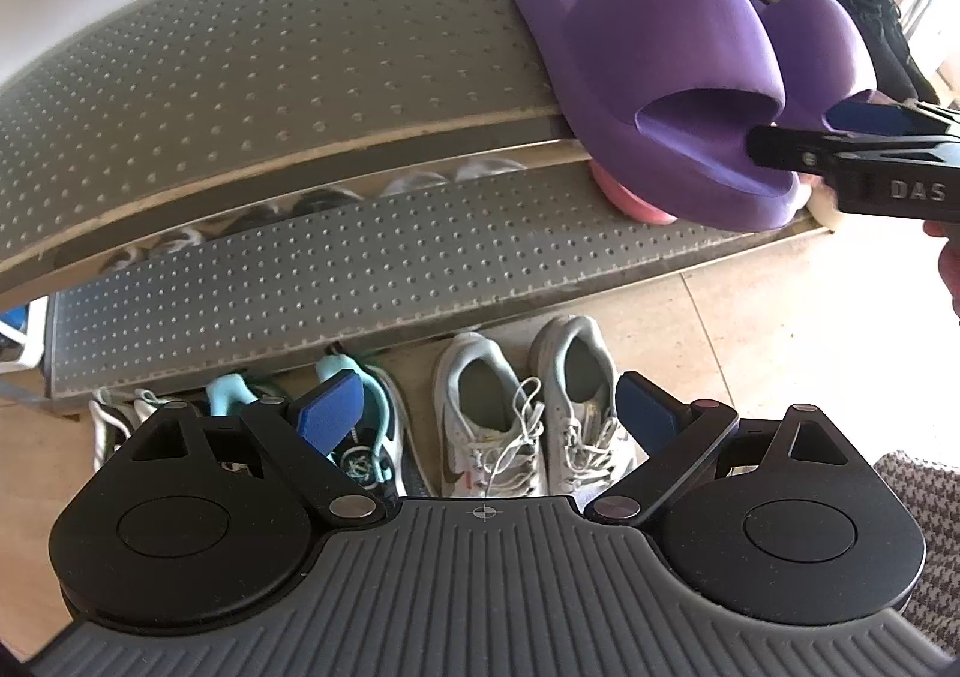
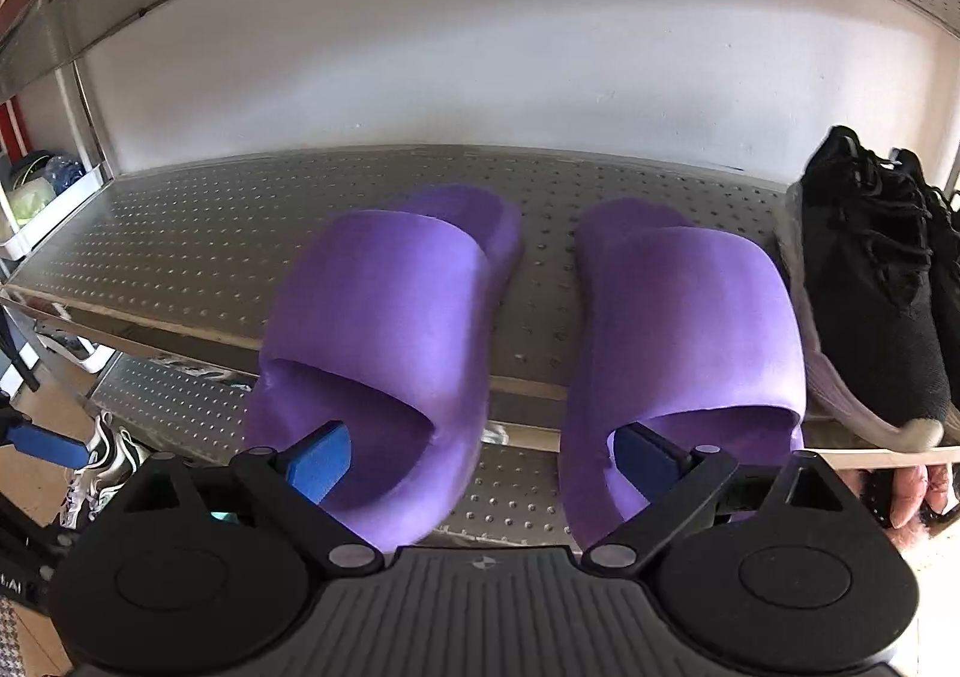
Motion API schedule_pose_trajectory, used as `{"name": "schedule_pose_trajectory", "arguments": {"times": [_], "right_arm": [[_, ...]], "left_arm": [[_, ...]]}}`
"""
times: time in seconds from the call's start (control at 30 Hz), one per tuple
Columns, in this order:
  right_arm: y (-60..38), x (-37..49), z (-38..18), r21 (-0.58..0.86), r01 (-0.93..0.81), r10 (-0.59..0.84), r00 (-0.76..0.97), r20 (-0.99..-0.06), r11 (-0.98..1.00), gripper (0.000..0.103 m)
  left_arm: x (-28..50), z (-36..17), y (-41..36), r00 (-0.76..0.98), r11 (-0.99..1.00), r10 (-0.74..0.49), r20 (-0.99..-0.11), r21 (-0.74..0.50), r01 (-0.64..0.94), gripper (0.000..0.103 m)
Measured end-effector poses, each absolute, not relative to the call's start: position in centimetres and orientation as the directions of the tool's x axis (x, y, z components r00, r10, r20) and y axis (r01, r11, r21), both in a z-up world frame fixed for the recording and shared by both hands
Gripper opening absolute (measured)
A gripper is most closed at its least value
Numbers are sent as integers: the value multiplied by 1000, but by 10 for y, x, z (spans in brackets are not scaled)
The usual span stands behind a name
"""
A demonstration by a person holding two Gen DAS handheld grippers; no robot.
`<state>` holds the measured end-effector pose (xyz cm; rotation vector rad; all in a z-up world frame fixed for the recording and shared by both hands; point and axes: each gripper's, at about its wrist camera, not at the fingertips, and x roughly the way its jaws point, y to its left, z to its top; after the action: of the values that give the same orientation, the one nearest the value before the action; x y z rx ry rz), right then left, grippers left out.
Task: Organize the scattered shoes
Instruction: 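Lower the purple slides beside the black sneakers and open the right gripper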
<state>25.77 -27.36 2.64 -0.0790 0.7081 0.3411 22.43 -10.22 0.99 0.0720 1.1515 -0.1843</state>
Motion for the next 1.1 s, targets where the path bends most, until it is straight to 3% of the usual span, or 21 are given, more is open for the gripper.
{"name": "schedule_pose_trajectory", "arguments": {"times": [0.2,0.27,0.3,0.43,0.53,0.87,0.97,1.0,1.07,1.1], "right_arm": [[-272,265,20,45,-216,197,756,-624,975,81],[-271,268,21,36,-197,176,764,-620,980,58],[-271,272,24,38,-183,167,767,-620,982,51],[-268,281,28,42,-148,143,776,-615,988,34],[-268,293,30,32,-59,66,797,-600,998,27],[-287,309,35,121,216,-117,830,-545,969,25],[-288,319,30,152,212,-80,794,-602,965,41],[-285,320,30,125,190,-77,792,-605,974,49],[-280,320,34,70,137,-64,781,-622,988,54],[-277,319,36,41,108,-58,774,-631,993,62]], "left_arm": [[224,11,-100,395,983,-106,-912,-37,178,95],[224,10,-98,394,984,-105,-913,-37,177,95],[224,10,-98,395,984,-105,-913,-38,174,95],[224,12,-97,397,985,-107,-911,-43,167,95],[222,13,-99,396,983,-110,-912,-41,178,95],[224,11,-92,385,985,-110,-916,-50,163,95],[223,12,-93,384,984,-115,-916,-51,172,95],[223,12,-92,382,984,-112,-917,-48,174,95],[223,11,-90,381,984,-109,-918,-46,170,95],[223,12,-88,381,985,-107,-918,-46,165,95]]}}
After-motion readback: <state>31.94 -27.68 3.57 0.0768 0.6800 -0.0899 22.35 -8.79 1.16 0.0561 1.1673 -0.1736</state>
